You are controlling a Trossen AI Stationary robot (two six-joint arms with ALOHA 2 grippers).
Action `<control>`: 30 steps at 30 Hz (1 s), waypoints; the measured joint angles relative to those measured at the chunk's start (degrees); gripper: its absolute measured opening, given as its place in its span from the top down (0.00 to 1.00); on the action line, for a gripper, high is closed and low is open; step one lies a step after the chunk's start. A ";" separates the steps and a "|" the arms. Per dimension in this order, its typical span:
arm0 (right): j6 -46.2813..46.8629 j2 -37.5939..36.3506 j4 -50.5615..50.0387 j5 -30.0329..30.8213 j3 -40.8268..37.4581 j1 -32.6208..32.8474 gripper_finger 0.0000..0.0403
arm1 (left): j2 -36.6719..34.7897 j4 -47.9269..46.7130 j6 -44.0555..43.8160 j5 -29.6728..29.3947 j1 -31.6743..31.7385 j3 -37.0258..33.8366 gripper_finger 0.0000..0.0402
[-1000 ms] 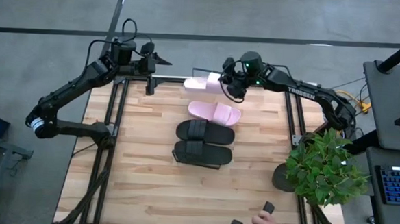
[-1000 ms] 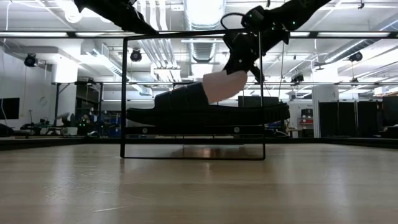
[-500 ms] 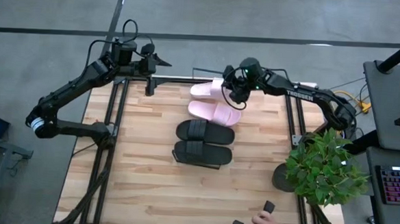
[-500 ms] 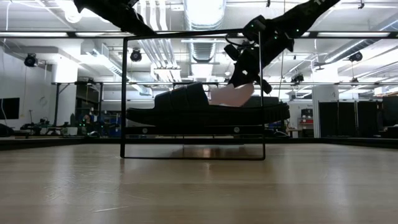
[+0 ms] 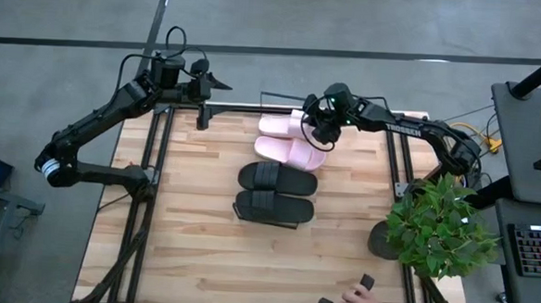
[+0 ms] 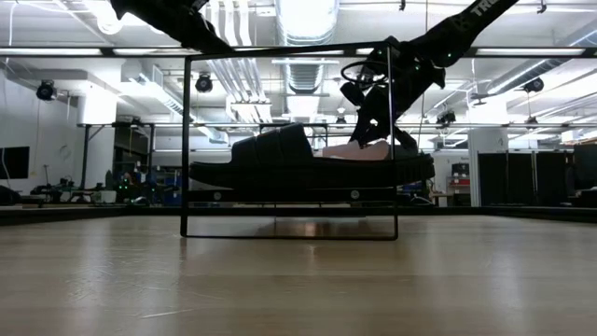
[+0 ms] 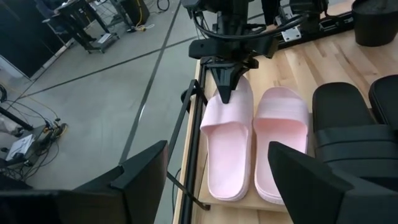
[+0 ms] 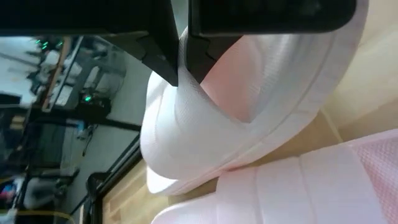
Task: Pick and place slides into the shelf
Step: Put the pink slides on the shelf
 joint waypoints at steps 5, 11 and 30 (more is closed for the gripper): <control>2.71 0.06 -0.32 0.05 0.00 -0.70 0.96 | 0.00 -0.08 -1.06 -0.01 0.00 -0.07 0.35; 5.49 0.08 -0.17 0.52 -0.04 -0.76 0.85 | 0.00 -0.11 -1.06 0.00 0.00 -0.07 0.35; 15.03 0.10 0.53 16.14 0.09 -0.69 0.53 | 0.02 -0.20 -1.04 0.13 0.00 -0.09 0.35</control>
